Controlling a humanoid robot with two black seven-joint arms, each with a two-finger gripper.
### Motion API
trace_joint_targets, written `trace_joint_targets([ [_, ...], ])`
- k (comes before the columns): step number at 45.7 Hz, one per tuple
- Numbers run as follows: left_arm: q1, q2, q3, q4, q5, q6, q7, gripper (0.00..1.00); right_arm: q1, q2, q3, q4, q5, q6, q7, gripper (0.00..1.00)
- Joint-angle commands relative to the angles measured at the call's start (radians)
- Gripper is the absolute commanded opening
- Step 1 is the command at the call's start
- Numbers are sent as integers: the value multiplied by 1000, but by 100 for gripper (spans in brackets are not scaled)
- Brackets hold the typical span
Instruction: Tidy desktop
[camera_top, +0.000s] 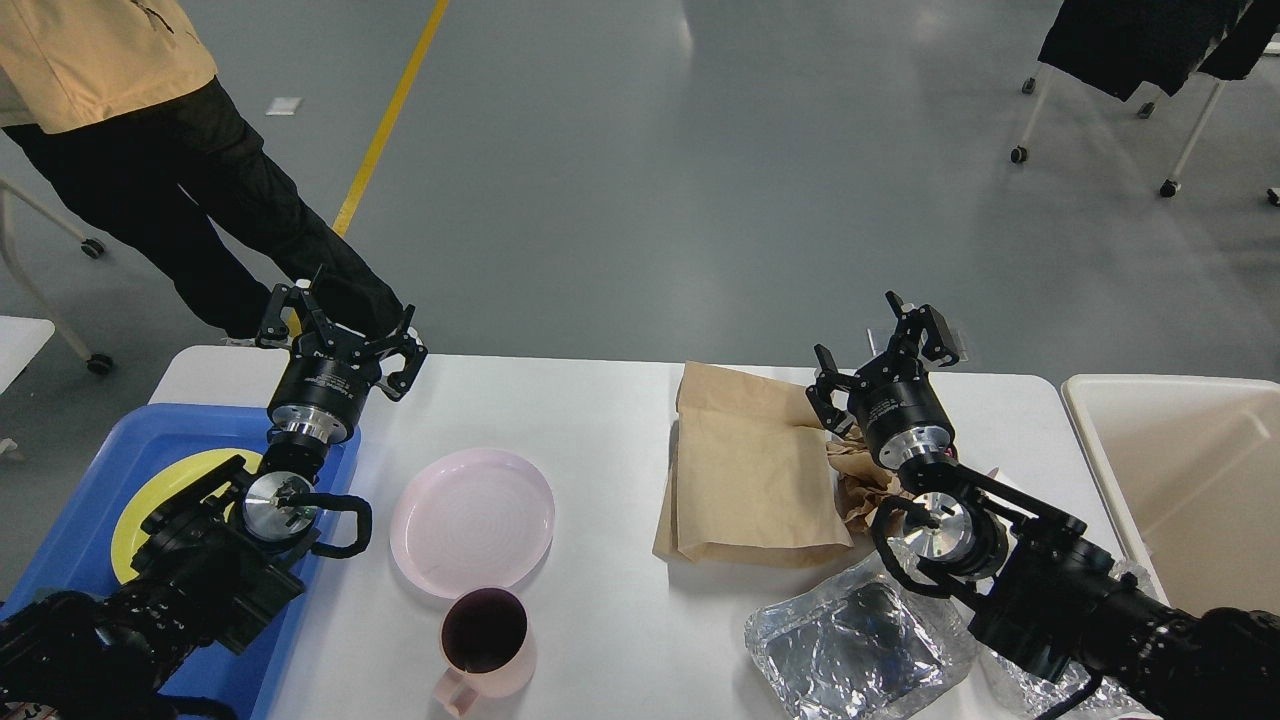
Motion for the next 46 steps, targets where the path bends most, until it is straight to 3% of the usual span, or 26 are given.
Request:
trace_joint_targets([
  [1, 0, -2, -14, 0, -5, -2, 0, 99, 0, 0, 0, 0, 0, 0, 0, 100],
  [31, 0, -3, -26, 0, -2, 0, 1, 99, 0, 0, 0, 2, 0, 0, 0, 100],
  [41, -14, -5, 7, -3, 14, 54, 14, 99, 0, 0, 0, 3, 0, 0, 0, 100],
  [46, -55, 12, 128, -5, 15, 124, 17, 99, 0, 0, 0, 2, 0, 0, 0, 100],
])
